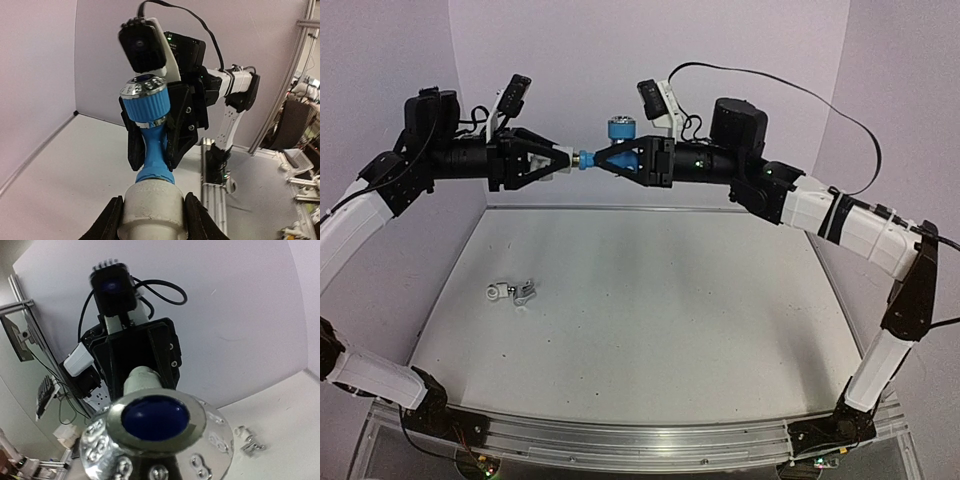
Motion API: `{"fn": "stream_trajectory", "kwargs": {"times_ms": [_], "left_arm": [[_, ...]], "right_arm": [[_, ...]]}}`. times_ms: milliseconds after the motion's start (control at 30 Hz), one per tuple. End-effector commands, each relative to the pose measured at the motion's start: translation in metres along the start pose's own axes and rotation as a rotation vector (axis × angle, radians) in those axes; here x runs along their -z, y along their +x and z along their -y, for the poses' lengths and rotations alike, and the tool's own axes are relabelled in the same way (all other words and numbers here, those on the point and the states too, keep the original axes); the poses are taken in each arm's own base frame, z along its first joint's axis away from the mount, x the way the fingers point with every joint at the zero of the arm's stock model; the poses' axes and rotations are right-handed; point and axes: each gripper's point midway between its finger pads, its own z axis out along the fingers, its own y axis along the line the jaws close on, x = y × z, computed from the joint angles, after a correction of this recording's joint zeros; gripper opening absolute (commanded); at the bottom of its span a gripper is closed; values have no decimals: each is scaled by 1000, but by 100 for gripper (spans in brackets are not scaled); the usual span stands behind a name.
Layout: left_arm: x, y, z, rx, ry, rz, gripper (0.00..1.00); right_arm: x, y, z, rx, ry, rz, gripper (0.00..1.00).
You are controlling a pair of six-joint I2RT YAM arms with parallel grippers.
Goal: Install the water faucets
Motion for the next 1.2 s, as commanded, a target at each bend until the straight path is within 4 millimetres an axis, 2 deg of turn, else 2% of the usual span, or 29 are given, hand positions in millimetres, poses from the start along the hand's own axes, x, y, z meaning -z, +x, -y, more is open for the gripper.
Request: {"fn": "stream_trajectory", "kwargs": {"times_ms": [0,67,200,367,467,600,800,867,933,967,1000,1100,1133,1167], "left_arm": [[-38,53,-9,-234,40,-132,0],[-35,50,-2,-352,69,-102,0],[-34,39,0,-562,58,-19,0],[-32,32,2,-774,44,29,0],[-30,29,6,-815,45,52,0],[-27,36,6,-824,28,66,0],[-27,46,-2,-765,-9,39,0],[-25,44,-5,-696,-41,34,2],[-21,44,-15,-580,-114,26,32],[-21,45,-17,-550,-127,23,38],[-16,47,-19,-501,-161,23,52],[-8,52,-18,-420,-195,34,79],[-3,52,-15,-376,-204,46,97],[-2,54,-15,-352,-206,47,98]], "right_arm": [[-44,41,-46,-281,-223,-141,0],[-49,45,-44,-388,-253,-170,0],[-53,25,-57,-593,-390,-135,0],[-54,11,-61,-799,-449,-147,0],[-50,9,-55,-858,-434,-129,0],[-48,10,-52,-886,-431,-134,0],[-46,12,-50,-889,-438,-137,0],[-37,9,-45,-863,-425,-107,0],[-25,7,-36,-840,-409,-70,0],[-22,6,-35,-832,-411,-58,0],[-16,5,-28,-835,-410,-32,0],[-5,6,-19,-843,-418,20,0],[0,9,-11,-855,-413,40,0],[3,9,-10,-855,-420,50,0]]}}
